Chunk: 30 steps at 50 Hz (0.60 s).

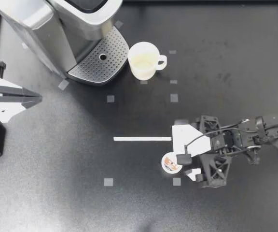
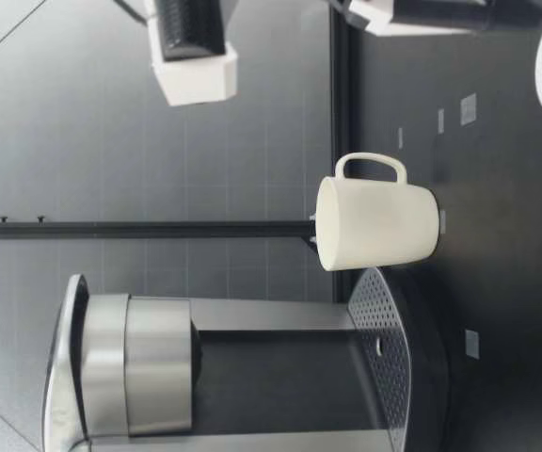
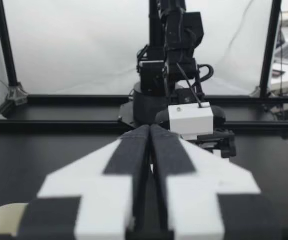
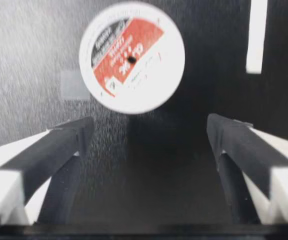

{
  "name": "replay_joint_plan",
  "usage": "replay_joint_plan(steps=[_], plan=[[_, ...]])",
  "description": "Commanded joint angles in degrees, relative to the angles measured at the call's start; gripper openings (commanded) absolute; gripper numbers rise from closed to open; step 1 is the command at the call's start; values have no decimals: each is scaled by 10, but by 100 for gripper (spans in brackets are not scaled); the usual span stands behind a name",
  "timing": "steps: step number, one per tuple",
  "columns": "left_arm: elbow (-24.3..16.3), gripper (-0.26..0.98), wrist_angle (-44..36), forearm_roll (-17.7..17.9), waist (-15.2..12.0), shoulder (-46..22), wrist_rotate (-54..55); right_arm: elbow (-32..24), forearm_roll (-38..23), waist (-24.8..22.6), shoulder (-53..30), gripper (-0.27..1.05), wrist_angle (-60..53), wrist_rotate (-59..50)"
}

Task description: Place the coffee capsule inside the capsule container, then place the cup onto the center of the cup tray.

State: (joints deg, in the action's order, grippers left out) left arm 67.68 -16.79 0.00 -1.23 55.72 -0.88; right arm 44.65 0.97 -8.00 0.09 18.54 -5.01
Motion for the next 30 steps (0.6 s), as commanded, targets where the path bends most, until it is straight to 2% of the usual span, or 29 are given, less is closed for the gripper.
replay_joint_plan(steps=[1, 30], plan=[[-7, 11, -2, -2, -1, -4, 1, -12, 0, -4, 5, 94, -14, 1], [-6, 11, -2, -1, -2, -3, 1, -32, -5, -12, -18, 94, -33, 5]])
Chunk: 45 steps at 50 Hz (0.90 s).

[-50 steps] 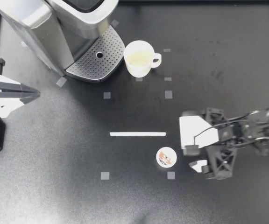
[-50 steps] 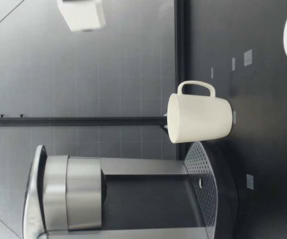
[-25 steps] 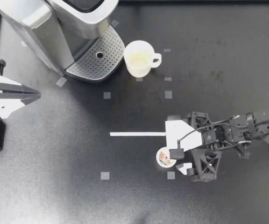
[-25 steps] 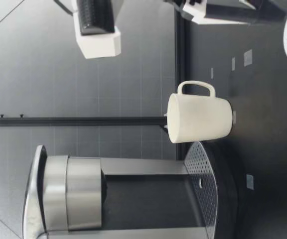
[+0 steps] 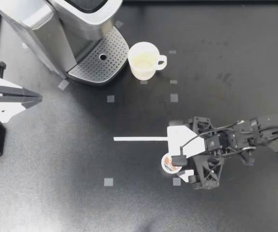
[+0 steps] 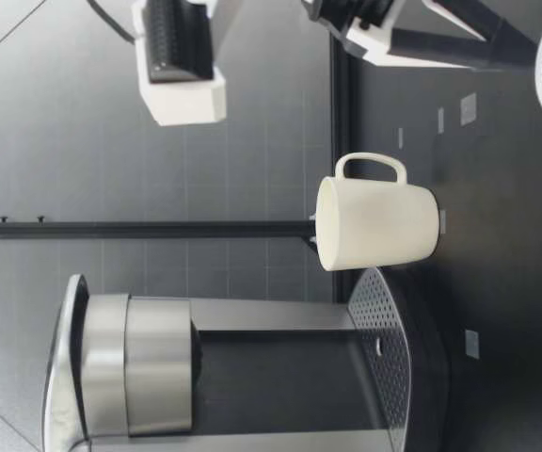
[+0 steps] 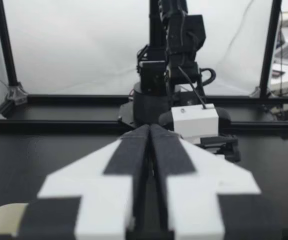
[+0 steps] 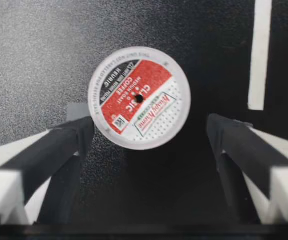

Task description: Place the coffee capsule inside the capsule container, then place the cup onto the center of the cup tray.

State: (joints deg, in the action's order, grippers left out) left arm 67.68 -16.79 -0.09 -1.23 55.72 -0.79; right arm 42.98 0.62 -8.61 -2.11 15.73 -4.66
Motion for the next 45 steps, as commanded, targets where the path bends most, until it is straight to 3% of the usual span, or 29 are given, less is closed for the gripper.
replay_joint_plan(steps=[1, 26, 45], plan=[[-6, 11, -2, 0, -1, -3, 0, -16, -2, -7, 2, 94, -4, 2], [-2, 11, -2, -1, -2, -1, 2, -36, -4, -8, -15, 91, -4, 0], [-3, 11, -2, 0, -2, -1, 4, -40, -4, -8, -15, 60, -4, 1]])
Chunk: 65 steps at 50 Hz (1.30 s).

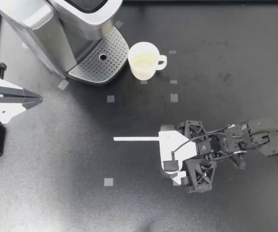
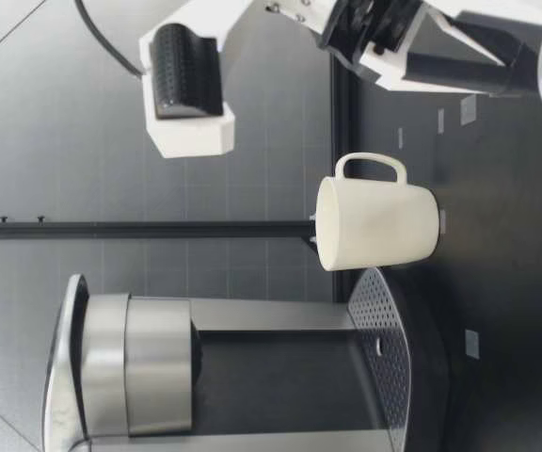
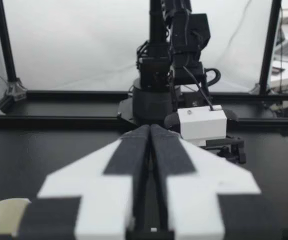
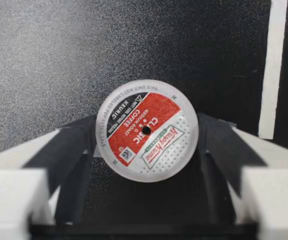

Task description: Place the coffee capsule inside the capsule container, then place the cup onto the center of the cup tray.

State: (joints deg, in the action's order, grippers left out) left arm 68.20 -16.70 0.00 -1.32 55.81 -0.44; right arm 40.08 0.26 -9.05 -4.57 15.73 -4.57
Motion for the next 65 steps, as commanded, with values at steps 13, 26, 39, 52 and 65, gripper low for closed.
replay_joint_plan(steps=[13, 26, 39, 52, 65], plan=[[-44, 11, 28, 1, -1, -40, 5, -11, -1, -3, 40, 54, -4, -11], [-163, 11, 210, 0, -34, -124, 6, 6, 4, 8, 122, 54, -9, -67], [-330, 11, 445, -21, -61, -198, 8, 60, 3, 36, 181, 54, -35, -133], [-495, 11, 697, -160, -55, -339, 56, 106, 10, 70, 228, 54, -104, -144], [-579, 11, 826, -424, 33, -446, 166, 128, 9, 79, 237, 54, -125, -142]])
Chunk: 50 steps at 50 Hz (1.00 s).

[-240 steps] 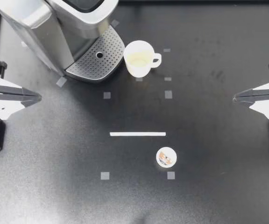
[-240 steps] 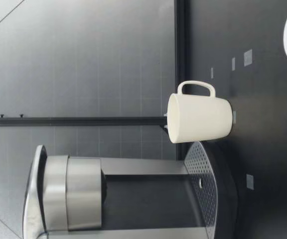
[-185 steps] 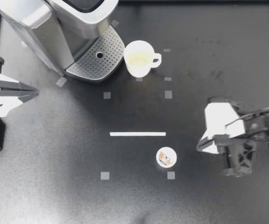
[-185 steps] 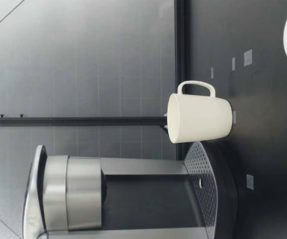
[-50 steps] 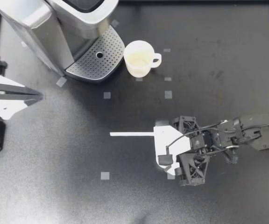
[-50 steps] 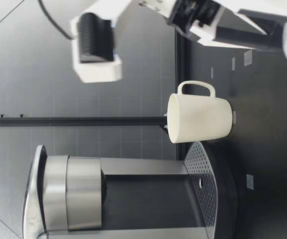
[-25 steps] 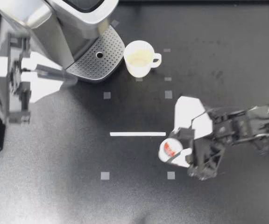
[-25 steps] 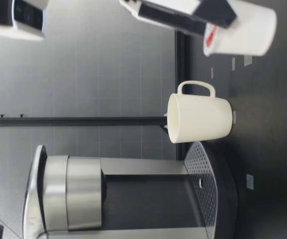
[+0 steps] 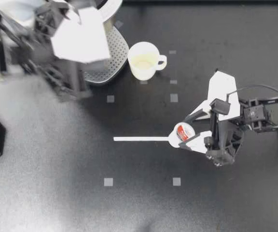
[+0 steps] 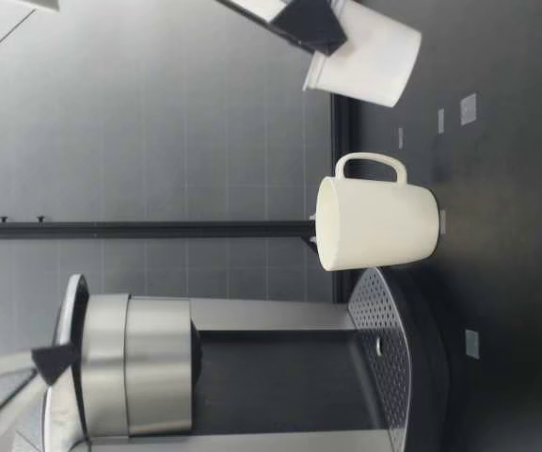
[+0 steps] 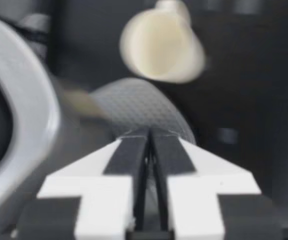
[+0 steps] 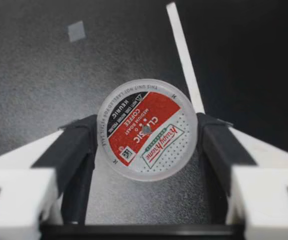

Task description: Place the coffee capsule inside the capsule container, then place the cup onto the center of the cup tray.

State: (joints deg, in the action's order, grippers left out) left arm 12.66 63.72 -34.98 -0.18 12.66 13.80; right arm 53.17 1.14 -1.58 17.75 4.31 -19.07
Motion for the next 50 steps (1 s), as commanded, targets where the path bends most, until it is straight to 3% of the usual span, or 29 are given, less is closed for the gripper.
replay_joint_plan(steps=[1, 6, 9, 18, 26, 34, 40, 50], plan=[[-24, 11, 30, -95, 26, -21, 33, -1, 0, 4, 15, 54, -12, 3], [-19, 11, 88, -214, 65, -68, 72, 10, -1, 4, 18, 54, -18, 4], [-15, 11, 126, -268, 82, -98, 89, 16, -3, 4, 23, 54, -22, 4], [-4, 11, 190, -365, 104, -163, 121, 39, -4, 15, 44, 54, -40, 7], [21, 11, 221, -427, 104, -185, 143, 57, -4, 18, 68, 54, -64, 7], [47, 11, 229, -464, 103, -178, 177, 69, -4, 18, 83, 54, -87, 7], [71, 11, 228, -487, 98, -169, 193, 69, -4, 18, 77, 54, -95, 6], [91, 11, 219, -495, 76, -157, 195, 65, -4, 18, 75, 54, -97, 4]])
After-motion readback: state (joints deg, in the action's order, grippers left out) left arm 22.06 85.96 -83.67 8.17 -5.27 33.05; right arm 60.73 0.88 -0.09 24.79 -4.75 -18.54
